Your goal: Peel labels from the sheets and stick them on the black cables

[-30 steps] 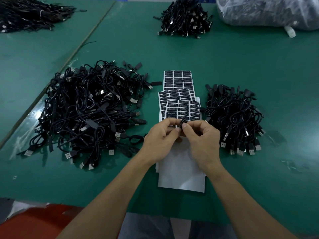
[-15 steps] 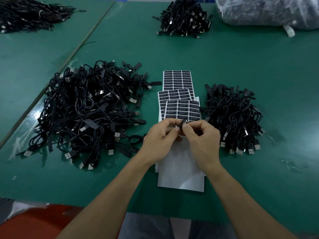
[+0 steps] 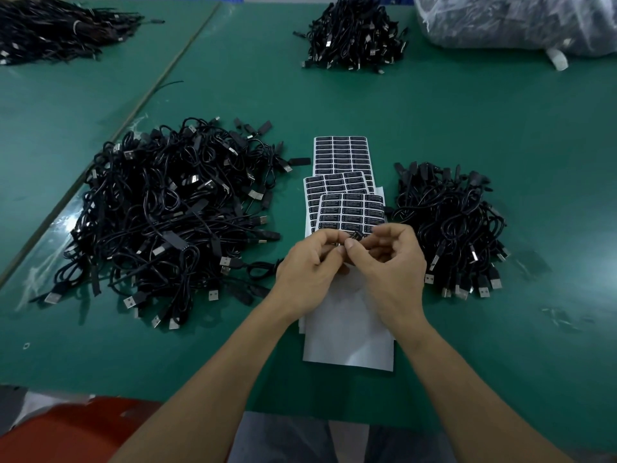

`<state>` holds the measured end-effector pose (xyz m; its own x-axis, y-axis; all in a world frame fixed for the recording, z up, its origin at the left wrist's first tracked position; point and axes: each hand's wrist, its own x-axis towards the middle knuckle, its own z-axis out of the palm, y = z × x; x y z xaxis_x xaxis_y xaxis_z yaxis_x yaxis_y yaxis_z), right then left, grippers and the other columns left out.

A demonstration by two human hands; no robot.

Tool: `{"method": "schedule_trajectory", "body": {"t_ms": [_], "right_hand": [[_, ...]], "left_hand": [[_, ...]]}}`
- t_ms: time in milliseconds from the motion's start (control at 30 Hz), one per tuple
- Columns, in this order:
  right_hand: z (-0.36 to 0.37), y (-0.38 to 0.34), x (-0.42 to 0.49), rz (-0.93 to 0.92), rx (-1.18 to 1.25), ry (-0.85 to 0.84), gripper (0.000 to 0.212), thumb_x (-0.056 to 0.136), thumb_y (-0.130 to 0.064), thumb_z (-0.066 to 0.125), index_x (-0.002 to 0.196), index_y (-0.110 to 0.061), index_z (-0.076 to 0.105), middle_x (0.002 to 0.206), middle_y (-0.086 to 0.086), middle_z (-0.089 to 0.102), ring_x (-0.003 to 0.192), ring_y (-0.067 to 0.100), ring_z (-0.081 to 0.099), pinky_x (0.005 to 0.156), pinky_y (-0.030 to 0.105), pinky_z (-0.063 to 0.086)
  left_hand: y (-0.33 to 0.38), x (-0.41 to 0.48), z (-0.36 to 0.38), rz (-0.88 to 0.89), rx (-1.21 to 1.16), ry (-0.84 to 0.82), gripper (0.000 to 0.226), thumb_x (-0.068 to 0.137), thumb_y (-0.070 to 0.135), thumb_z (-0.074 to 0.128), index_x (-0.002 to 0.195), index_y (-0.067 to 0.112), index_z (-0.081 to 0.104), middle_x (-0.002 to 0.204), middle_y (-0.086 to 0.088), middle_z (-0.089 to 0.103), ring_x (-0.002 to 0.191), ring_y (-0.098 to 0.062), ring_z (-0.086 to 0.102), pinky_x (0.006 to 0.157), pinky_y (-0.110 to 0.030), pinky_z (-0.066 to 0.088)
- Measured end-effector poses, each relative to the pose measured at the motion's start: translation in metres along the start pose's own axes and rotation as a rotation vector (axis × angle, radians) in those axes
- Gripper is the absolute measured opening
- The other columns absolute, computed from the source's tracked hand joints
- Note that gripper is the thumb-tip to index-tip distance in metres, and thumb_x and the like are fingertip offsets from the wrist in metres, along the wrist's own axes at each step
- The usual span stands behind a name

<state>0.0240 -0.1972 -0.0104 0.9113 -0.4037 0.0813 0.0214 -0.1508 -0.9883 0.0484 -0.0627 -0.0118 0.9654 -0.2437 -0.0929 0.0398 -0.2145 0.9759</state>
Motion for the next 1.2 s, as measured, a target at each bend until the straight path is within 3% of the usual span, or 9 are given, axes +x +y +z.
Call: {"method": "schedule_trajectory", "body": {"t_ms": [200, 367, 500, 567, 733, 800, 933, 1067, 1200], "right_hand": [[0.000, 0.000, 0.002, -0.028, 0.000, -0.096, 0.003, 0.090, -0.024, 0.073, 0.093, -0.024, 0.073, 0.084, -0.007, 0.072, 0.077, 0.012, 0.068, 0.072, 0.023, 0.055], [-0.003, -0.002, 0.004, -0.020, 0.016, -0.115, 0.017, 0.096, -0.022, 0.065, 0.085, -0.032, 0.072, 0.078, -0.015, 0.072, 0.076, 0.001, 0.065, 0.072, 0.017, 0.051], [-0.004, 0.000, 0.005, -0.015, -0.006, -0.137, 0.017, 0.099, -0.020, 0.062, 0.086, -0.026, 0.073, 0.080, -0.010, 0.073, 0.079, 0.006, 0.066, 0.076, 0.024, 0.053], [-0.006, 0.000, 0.006, -0.003, 0.001, -0.137, 0.016, 0.099, -0.019, 0.062, 0.090, -0.023, 0.075, 0.083, -0.007, 0.074, 0.083, 0.009, 0.068, 0.080, 0.028, 0.054], [-0.001, -0.005, 0.003, 0.017, -0.072, -0.235, 0.023, 0.100, -0.026, 0.059, 0.118, -0.020, 0.072, 0.106, -0.007, 0.072, 0.102, 0.009, 0.066, 0.094, 0.035, 0.054], [0.002, -0.010, -0.001, -0.031, -0.217, -0.291, 0.038, 0.097, -0.041, 0.059, 0.130, -0.022, 0.064, 0.105, -0.012, 0.067, 0.105, 0.010, 0.061, 0.094, 0.037, 0.052], [0.010, -0.025, -0.003, -0.196, -0.474, -0.437, 0.058, 0.081, -0.063, 0.056, 0.127, -0.028, 0.066, 0.114, -0.014, 0.066, 0.112, 0.008, 0.049, 0.097, 0.029, 0.042], [0.020, -0.032, -0.004, -0.217, -0.446, -0.532, 0.024, 0.092, -0.038, 0.068, 0.106, -0.019, 0.074, 0.100, -0.006, 0.071, 0.092, 0.008, 0.056, 0.080, 0.025, 0.042], [0.013, -0.040, -0.005, -0.172, -0.292, -0.426, 0.012, 0.097, -0.024, 0.066, 0.091, -0.019, 0.075, 0.079, -0.008, 0.068, 0.074, 0.008, 0.059, 0.065, 0.017, 0.046]], "left_hand": [[0.000, -0.001, 0.001, 0.030, 0.031, 0.002, 0.018, 0.092, 0.032, 0.052, 0.104, 0.033, 0.066, 0.093, 0.005, 0.077, 0.090, -0.019, 0.072, 0.090, -0.051, 0.055], [0.005, -0.003, 0.002, 0.022, 0.146, -0.004, 0.021, 0.086, 0.052, 0.052, 0.096, 0.035, 0.060, 0.085, 0.012, 0.076, 0.087, -0.018, 0.072, 0.089, -0.053, 0.053], [0.012, -0.002, 0.003, 0.078, 0.436, 0.061, 0.029, 0.085, 0.065, 0.049, 0.091, 0.038, 0.059, 0.076, 0.023, 0.069, 0.074, -0.004, 0.065, 0.073, -0.040, 0.055], [0.014, -0.001, 0.002, 0.113, 0.456, 0.076, 0.025, 0.087, 0.060, 0.054, 0.087, 0.037, 0.063, 0.074, 0.021, 0.065, 0.068, -0.002, 0.060, 0.067, -0.035, 0.052], [0.018, 0.001, -0.010, 0.279, 0.499, 0.214, 0.004, 0.090, 0.030, 0.072, 0.092, 0.028, 0.075, 0.079, 0.005, 0.059, 0.074, -0.015, 0.058, 0.070, -0.043, 0.053], [0.023, 0.000, -0.016, 0.324, 0.457, 0.294, 0.008, 0.090, 0.019, 0.074, 0.097, 0.022, 0.075, 0.078, 0.008, 0.059, 0.072, -0.012, 0.060, 0.068, -0.037, 0.054], [0.039, -0.001, -0.027, 0.315, 0.184, 0.352, 0.008, 0.091, 0.012, 0.072, 0.097, 0.016, 0.071, 0.071, 0.017, 0.064, 0.065, 0.001, 0.061, 0.064, -0.011, 0.045], [0.053, -0.001, -0.032, 0.292, -0.116, 0.378, 0.010, 0.096, 0.009, 0.066, 0.088, 0.015, 0.065, 0.073, 0.002, 0.061, 0.065, -0.008, 0.054, 0.064, -0.020, 0.048], [0.056, 0.005, -0.038, 0.169, -0.378, 0.510, 0.018, 0.098, 0.007, 0.060, 0.082, 0.014, 0.056, 0.063, 0.011, 0.062, 0.055, -0.003, 0.054, 0.056, -0.017, 0.047]]}}
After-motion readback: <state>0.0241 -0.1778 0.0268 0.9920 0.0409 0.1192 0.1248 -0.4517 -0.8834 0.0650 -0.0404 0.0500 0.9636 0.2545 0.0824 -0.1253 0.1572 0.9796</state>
